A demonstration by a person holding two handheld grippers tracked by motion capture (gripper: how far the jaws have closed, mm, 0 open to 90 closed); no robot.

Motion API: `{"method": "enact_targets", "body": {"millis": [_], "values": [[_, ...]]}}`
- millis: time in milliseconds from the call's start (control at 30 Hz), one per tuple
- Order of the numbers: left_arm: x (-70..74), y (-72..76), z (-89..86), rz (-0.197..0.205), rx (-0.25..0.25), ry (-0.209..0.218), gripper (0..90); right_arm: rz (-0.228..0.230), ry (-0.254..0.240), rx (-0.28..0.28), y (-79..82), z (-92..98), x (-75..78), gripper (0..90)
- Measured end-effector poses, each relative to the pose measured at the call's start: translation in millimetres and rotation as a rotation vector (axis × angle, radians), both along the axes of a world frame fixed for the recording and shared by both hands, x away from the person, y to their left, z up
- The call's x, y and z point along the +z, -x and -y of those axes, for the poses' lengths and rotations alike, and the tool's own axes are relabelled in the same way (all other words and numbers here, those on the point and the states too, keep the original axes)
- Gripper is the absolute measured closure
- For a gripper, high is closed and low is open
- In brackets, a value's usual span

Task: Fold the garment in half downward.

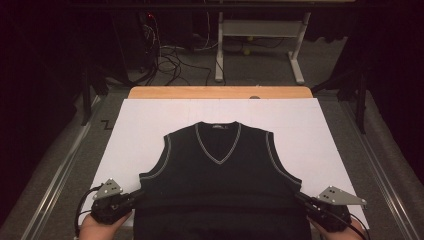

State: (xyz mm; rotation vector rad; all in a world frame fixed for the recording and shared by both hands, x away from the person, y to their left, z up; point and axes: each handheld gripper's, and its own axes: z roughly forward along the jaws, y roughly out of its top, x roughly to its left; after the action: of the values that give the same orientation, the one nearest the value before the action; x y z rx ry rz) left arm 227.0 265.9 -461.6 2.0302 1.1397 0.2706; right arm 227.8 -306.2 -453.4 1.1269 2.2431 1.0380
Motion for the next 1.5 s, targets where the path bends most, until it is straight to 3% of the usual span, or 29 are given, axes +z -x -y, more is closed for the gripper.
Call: {"method": "enact_targets", "body": {"millis": [300, 533, 767, 967, 1067, 1167, 1233, 1367, 1500], "values": [[-5.7, 18.2, 0.2, -0.039, -0.044, -0.002, 80.2, -0.018, -0.005, 0.007, 19.2, 8.1, -3.0, 85.0], [-7.4, 24.6, 0.7, -0.034, -0.056, -0.005, 79.8, -0.035, 0.007, 0.022, 25.4, 8.6, -6.8, 84.5], [-8.5, 22.9, -2.1, -0.019, -0.043, 0.01, 71.3, -0.042, -0.025, 0.025, 24.1, 10.4, -8.5, 77.6], [-7.9, 20.6, -4.2, 0.037, -0.003, 0.026, 49.3, -0.026, -0.084, -0.003, 21.3, 14.8, -8.7, 61.1], [-4.7, 18.2, -4.5, 0.079, 0.047, 0.011, 31.8, -0.002, -0.094, -0.034, 18.9, 16.6, -8.7, 48.8], [-3.6, 15.7, -4.5, 0.099, 0.051, 0.026, 21.1, 0.019, -0.115, -0.053, 13.4, 17.3, -8.6, 38.7], [-3.9, 12.4, -4.1, 0.1, 0.045, 0.034, 19.2, 0.029, -0.115, -0.054, 11.6, 17.4, -8.3, 36.5], [-1.6, 3.8, -5.5, 0.121, 0.035, 0.069, 11.9, 0.083, -0.114, -0.05, 1.7, 14.0, -5.2, 22.7], [-0.9, -5.1, -3.9, 0.124, 0.036, 0.075, 5.5, 0.094, -0.116, -0.059, -10.1, 8.3, -4.7, 15.4]]}}
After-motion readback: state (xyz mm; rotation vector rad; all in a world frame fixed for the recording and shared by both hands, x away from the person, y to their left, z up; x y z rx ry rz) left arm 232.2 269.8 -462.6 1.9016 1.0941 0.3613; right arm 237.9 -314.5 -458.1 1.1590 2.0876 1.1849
